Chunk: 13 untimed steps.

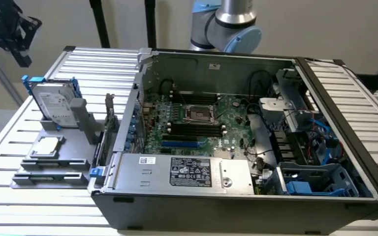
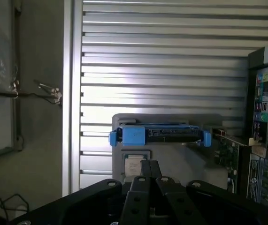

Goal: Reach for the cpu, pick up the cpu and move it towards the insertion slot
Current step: 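Pick up the cpu and move it towards the insertion slot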

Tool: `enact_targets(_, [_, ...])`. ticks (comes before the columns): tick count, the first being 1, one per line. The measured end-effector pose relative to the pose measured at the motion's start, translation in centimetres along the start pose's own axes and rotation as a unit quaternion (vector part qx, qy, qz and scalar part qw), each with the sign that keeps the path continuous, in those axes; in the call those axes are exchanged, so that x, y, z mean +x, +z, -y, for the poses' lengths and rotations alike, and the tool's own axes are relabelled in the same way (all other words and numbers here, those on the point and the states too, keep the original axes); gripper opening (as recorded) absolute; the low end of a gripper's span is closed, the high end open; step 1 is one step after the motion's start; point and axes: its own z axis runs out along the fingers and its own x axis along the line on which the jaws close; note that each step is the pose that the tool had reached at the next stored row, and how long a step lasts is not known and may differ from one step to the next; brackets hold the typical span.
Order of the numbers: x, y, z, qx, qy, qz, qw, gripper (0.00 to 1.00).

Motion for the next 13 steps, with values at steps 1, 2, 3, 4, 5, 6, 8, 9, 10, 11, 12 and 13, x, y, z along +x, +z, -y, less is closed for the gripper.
enact_targets(1, [0.2, 0.03, 0.27, 0.0000, 0.000, 0.0000, 1.0000, 0.11])
enact_targets(2, [0.3, 0.06, 0.53, 0.0001, 0.000, -0.0001, 1.0000, 0.11])
enact_targets(3, [0.4, 0.10, 0.79, 0.0001, 0.000, -0.0002, 1.0000, 0.11])
enact_targets(4, [0.5, 0.14, 1.06, 0.0000, 0.000, -0.0003, 1.0000, 0.11])
enact_targets(5, [0.5, 0.18, 1.32, 0.0000, 0.000, -0.0008, 1.0000, 0.11])
enact_targets(6, [0.6, 0.22, 1.58, 0.0000, 0.000, -0.0014, 1.0000, 0.11])
enact_targets(8, [0.6, 0.32, 2.06, 0.0000, 0.000, -0.0027, 1.0000, 0.11])
enact_targets(9, [0.6, 0.38, 2.30, 0.0000, 0.000, -0.0035, 1.0000, 0.11])
enact_targets(10, [0.6, 0.44, 2.52, 0.0000, 0.000, -0.0043, 1.0000, 0.11])
enact_targets(11, [0.6, 0.49, 2.74, 0.0000, 0.000, -0.0051, 1.0000, 0.11])
enact_targets(12, [0.6, 0.55, 2.92, 0.0000, 0.000, -0.0056, 1.0000, 0.11])
enact_targets(13, [0.6, 0.59, 3.09, 0.0001, 0.000, -0.0060, 1.0000, 0.11])
